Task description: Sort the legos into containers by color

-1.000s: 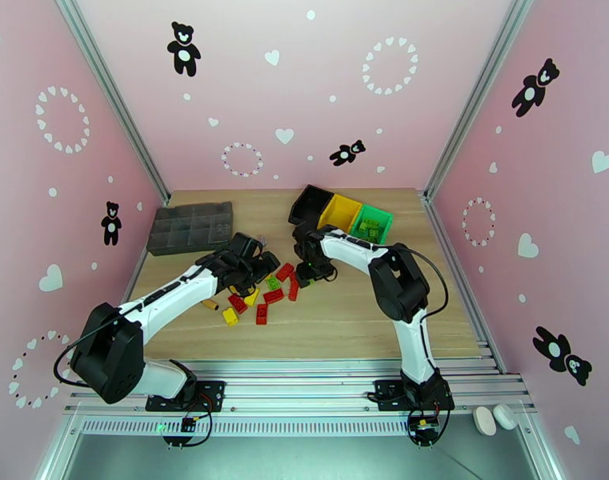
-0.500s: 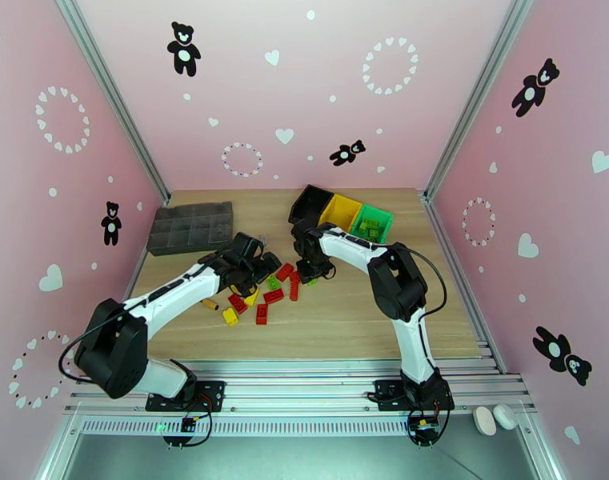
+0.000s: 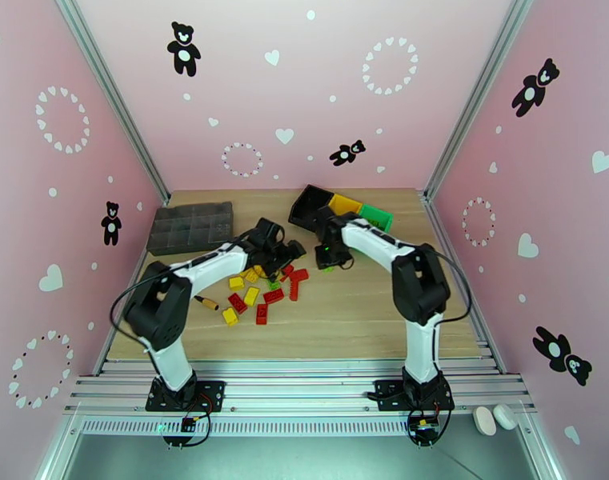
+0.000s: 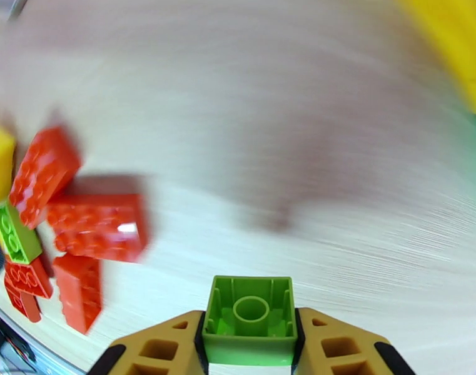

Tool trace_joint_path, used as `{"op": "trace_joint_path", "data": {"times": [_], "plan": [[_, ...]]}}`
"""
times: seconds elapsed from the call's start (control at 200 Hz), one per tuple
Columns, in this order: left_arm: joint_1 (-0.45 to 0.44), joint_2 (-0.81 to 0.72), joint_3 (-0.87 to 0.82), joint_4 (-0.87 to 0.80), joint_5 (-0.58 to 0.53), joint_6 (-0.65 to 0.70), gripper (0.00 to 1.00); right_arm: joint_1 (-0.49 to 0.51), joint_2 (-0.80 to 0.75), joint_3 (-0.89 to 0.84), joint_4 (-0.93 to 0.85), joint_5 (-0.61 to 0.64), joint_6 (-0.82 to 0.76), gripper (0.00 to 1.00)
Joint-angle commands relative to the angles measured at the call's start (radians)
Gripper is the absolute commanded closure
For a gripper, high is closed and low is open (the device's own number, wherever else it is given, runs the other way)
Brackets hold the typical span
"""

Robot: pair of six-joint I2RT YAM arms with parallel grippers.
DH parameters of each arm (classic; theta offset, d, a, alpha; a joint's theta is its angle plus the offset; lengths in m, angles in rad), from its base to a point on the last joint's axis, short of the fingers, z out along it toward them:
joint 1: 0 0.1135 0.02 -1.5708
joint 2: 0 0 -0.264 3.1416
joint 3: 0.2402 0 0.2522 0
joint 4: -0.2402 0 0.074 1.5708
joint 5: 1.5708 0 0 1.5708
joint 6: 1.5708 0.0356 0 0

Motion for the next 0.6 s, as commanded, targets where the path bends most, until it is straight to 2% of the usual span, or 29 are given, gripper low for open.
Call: {"op": "trace_joint_path", "data": {"times": [0.0,0.205,0.425,0.596], "plan": [[-0.038,0.097,0.134,0.028,0.119,0.006,0.06,-0.053,-0.071,-0.013,-0.044,0.076,0.016,0.64],[-0.080,0.277,0.396,0.013,0.201,-0.019,0.07,-0.171,-0.068,0.074,-0.094,0.170,0.009,0.64],[-0.083,0.370,0.629,-0.055,0.209,-0.023,0.07,-0.252,0.035,0.262,-0.150,0.219,0.005,0.63],[-0.079,0.349,0.678,-0.144,0.163,0.030,0.07,-0.266,0.137,0.407,-0.199,0.228,0.007,0.52]]}}
